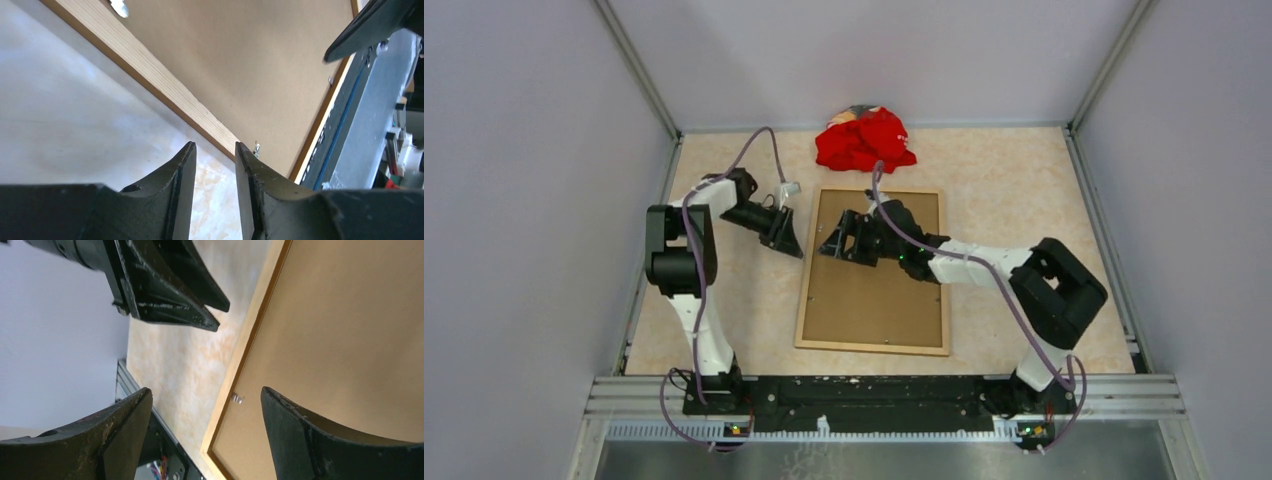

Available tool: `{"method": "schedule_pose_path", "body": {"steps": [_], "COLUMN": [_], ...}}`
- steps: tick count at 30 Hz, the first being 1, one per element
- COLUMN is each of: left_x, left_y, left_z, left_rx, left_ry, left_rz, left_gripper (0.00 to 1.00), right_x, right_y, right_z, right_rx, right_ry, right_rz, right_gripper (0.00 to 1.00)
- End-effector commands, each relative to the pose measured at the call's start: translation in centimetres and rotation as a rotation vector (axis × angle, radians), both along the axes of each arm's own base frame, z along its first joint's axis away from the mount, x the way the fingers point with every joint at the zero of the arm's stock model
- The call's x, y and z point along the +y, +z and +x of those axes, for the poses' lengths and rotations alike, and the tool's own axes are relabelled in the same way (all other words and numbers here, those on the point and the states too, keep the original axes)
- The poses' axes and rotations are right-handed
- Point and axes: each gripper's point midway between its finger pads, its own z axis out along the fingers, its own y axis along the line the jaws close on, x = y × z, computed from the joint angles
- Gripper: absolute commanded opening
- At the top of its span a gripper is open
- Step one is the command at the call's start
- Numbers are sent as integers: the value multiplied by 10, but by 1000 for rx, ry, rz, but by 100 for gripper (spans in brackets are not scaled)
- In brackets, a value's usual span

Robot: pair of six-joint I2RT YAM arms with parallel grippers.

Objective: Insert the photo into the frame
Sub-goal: Install the photo frame at the center of the board.

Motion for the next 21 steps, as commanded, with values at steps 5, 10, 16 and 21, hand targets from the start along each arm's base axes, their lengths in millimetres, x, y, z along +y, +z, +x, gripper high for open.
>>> {"method": "schedule_pose_path", "body": {"steps": [5,10,16,21], "left_x": [-13,-17,-20,-20], "left_y": [16,8,-2,-12], "left_z": [51,60,59,55], "left_rx": [-5,24,44,65], "left_ry": [83,101,92,91], "left_rz": [-105,-127,-136,-135], "left_gripper": [43,41,31,27], "right_x": [-34,-23,4,21], "right_y": [22,2,-15,-27], "right_z": [65,93,116,129], "right_rx": [-115,-101,-71,-41], "right_ry": [-76,-61,-33,-21], "right_rz": [-24,-37,-21,-2], "right_gripper": [80,79,78,76]}}
